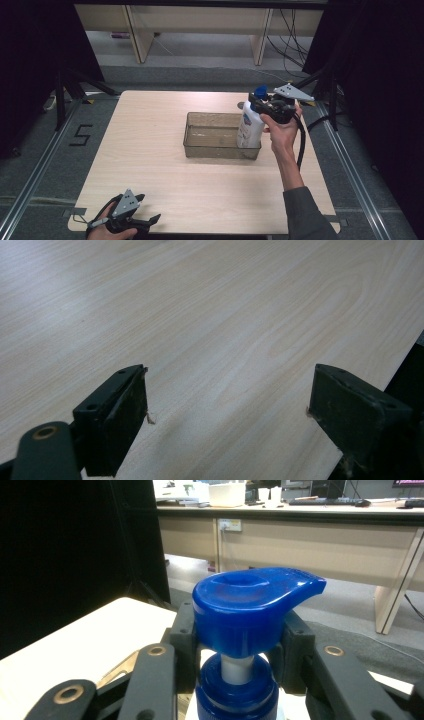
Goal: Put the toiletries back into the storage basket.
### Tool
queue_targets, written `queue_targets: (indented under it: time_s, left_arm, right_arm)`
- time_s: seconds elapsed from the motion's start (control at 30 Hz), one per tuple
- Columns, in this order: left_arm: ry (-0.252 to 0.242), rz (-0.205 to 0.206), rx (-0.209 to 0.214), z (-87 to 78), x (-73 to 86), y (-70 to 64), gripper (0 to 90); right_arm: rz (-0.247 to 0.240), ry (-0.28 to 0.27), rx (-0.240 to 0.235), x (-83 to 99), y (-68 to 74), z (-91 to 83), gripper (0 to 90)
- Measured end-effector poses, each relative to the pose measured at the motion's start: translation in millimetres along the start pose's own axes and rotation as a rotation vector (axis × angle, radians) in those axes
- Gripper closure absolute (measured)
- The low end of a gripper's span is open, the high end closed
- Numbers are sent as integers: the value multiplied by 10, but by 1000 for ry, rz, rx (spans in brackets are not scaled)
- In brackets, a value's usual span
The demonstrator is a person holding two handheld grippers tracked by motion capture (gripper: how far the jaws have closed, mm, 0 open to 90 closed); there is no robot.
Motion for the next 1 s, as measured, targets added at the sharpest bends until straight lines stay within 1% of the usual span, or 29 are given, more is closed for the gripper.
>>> queue_targets:
  time_s: [0.03,0.07,0.1,0.23,0.27,0.3,0.33,0.37,0.4,0.43,0.47,0.5,0.57,0.6,0.63,0.67,0.7,0.77,0.8,0.83,0.87,0.9,0.93,0.97,1.0]
  left_arm:
    - [-1,-1,-4,2,1,-1,151]
    - [10,11,-5,-5,1,9,150]
    - [17,22,-13,-9,2,16,151]
    - [9,12,-15,1,3,7,150]
    - [1,3,-2,-2,1,1,151]
    - [8,13,-7,-10,1,10,150]
    - [8,12,-9,-10,2,12,150]
    - [13,22,-8,-14,4,20,150]
    - [9,17,-6,-12,3,15,150]
    - [22,33,-14,-23,2,28,151]
    - [3,20,-13,-16,4,11,150]
    - [6,26,-10,-19,2,12,150]
    - [6,27,-12,-17,3,13,150]
    - [20,31,-7,-21,1,19,150]
    - [20,31,-7,-21,1,19,150]
    - [14,31,-10,-17,2,18,151]
    - [16,30,-4,-20,1,15,150]
    - [16,29,-5,-17,2,15,151]
    - [26,38,-10,-19,2,20,150]
    - [2,15,-4,0,7,-6,151]
    - [3,17,-4,2,7,-6,150]
    - [3,17,-4,2,7,-6,151]
    - [4,16,-4,4,6,-5,150]
    - [16,30,-6,-2,6,7,150]
    - [16,29,-7,-3,7,7,151]
  right_arm:
    - [5,6,2,-1,6,-2,614]
    - [11,1,5,6,12,-7,614]
    - [2,1,6,6,7,-9,613]
    - [4,-4,8,19,16,-15,612]
    - [-11,-13,14,31,23,-15,612]
    - [3,-17,2,41,45,-12,612]
    - [-14,-19,7,50,64,-17,612]
    - [-21,-26,12,58,85,-16,612]
    - [-31,-28,15,62,95,-13,612]
    - [-39,-38,13,66,98,-8,611]
    - [-30,-42,26,74,108,-12,611]
    - [-28,-46,22,77,100,-10,611]
    - [-7,-39,29,84,106,-23,611]
    - [-7,-38,28,86,111,-26,610]
    - [-7,-38,28,86,111,-26,610]
    - [-7,-36,36,85,115,-21,546]
    - [6,-30,51,88,115,-19,517]
    - [14,-33,55,94,103,-13,517]
    - [25,-41,50,103,93,-10,517]
    - [13,-27,62,118,92,-13,504]
    - [2,-17,60,135,92,-11,495]
    - [6,-12,55,152,91,-12,481]
    - [18,5,49,179,91,-16,462]
    - [17,0,52,194,89,-12,460]
    - [12,2,54,210,78,-21,457]
Point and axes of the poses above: each handheld gripper's, and its own axes: z roughly forward along the jaws, x roughly out of its underside, y roughly to its left, the point moved 1 cm from there along z, roughly forward along the jaws, and after that the axes turned 1 degree about -z, right-handed, at the moved point
